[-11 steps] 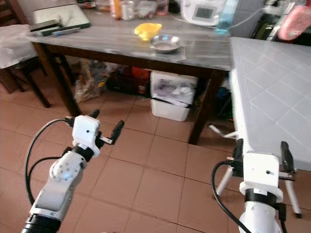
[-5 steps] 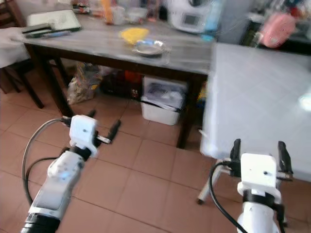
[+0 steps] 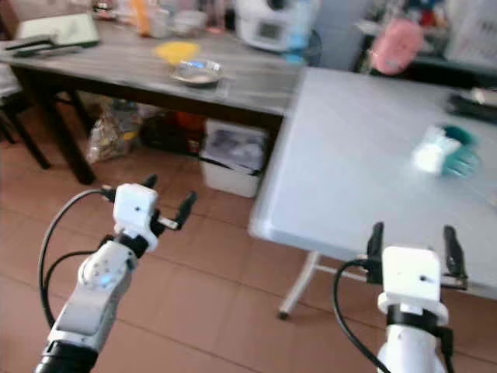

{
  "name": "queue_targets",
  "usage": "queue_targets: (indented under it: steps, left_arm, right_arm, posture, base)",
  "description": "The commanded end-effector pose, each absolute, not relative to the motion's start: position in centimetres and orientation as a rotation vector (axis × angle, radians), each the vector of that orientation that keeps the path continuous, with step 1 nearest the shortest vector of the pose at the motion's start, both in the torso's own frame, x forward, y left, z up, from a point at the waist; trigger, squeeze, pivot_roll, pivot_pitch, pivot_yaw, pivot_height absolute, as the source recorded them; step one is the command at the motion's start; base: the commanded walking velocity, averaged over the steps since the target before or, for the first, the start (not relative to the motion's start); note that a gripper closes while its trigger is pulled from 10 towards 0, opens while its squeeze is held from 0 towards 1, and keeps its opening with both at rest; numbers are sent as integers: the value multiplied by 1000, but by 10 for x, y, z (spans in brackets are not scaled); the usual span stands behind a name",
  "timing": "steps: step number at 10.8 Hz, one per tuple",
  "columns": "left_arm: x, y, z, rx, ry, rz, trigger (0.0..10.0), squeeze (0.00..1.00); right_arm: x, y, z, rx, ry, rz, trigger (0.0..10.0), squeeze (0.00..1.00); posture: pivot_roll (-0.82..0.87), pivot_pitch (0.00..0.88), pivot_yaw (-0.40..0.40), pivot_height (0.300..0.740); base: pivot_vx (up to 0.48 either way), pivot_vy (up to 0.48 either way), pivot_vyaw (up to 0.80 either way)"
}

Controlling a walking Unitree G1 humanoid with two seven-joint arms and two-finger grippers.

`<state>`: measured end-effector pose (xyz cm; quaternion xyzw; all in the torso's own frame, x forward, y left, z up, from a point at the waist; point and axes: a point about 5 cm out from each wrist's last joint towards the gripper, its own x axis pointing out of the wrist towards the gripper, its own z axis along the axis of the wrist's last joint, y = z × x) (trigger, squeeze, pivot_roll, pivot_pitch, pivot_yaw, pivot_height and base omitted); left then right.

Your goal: Setting the table

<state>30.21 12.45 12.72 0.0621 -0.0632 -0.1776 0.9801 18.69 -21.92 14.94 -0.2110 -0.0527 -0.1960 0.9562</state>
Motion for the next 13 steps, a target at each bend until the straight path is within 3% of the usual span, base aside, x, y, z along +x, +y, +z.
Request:
queue_targets:
  steps: [1, 11, 13]
  left_arm:
    - [303, 119, 135, 130, -153, -384, 10000, 0]
    - [303, 114, 133, 135, -144, -405, 10000, 0]
    - [303, 112, 133, 135, -149, -417, 10000, 0]
  right_arm:
    - [186, -220, 151, -430, -112, -407, 10000, 0]
    - [186, -220, 150, -426, -115, -422, 10000, 0]
    - [186, -219, 150, -423, -117, -423, 10000, 0]
  posture:
    - [22, 99, -10, 740]
    - [15, 91, 2, 740]
    - [15, 90, 2, 740]
  base:
    - [0, -480, 0]
    - [0, -480, 0]
    - [0, -135, 0]
